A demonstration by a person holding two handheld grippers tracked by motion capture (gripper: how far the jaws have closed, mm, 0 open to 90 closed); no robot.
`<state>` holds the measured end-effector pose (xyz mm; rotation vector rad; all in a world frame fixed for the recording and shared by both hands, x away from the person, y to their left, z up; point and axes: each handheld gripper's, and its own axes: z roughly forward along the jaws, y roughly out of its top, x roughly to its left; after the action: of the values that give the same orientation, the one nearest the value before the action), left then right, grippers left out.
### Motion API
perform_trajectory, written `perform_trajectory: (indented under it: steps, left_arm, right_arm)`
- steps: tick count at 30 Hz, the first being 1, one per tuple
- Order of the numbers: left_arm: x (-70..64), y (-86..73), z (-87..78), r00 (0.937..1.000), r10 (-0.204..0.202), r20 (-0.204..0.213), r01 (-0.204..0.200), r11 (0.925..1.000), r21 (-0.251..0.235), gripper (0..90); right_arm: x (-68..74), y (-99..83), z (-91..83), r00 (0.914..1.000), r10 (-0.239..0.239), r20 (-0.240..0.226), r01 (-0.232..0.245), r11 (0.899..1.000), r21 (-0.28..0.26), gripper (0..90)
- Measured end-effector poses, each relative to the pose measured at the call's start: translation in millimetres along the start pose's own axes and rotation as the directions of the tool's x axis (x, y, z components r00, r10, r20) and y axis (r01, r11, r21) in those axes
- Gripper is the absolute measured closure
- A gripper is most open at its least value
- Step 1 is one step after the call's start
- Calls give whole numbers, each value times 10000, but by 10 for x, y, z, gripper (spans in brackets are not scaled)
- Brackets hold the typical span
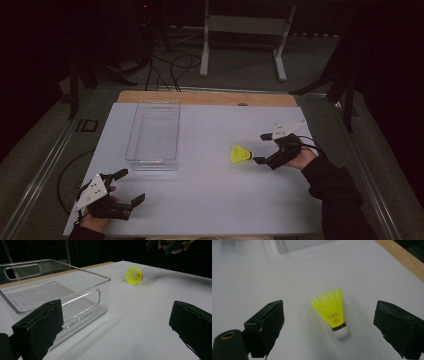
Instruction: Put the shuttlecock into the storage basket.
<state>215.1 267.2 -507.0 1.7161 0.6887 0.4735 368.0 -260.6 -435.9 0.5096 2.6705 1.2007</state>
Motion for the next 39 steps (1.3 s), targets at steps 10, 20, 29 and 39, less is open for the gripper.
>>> perform_trajectory:
  steps: [10, 20, 29, 39]
  left_arm:
    - [0, 0, -2, 10000, -3, 49, 3, 10000, -26, 0]
    - [-2, -2, 2, 10000, -1, 79, 1, 10000, -14, 0]
    - [-4, -3, 5, 9999, -5, 112, 5, 10000, 5, 0]
    - [-4, -4, 4, 9999, -2, 119, 3, 10000, -5, 0]
  right_arm:
    - [-90, -19, 171, 9970, -651, -419, 688, 9932, 943, 96]
    - [-136, -16, 299, 9878, -1310, -842, 1438, 9751, 1690, 128]
    - [-169, 22, 382, 9801, -1575, -1210, 1797, 9628, 2017, 161]
    - [-237, 41, 523, 9731, -1705, -1547, 2085, 9376, 2784, 219]
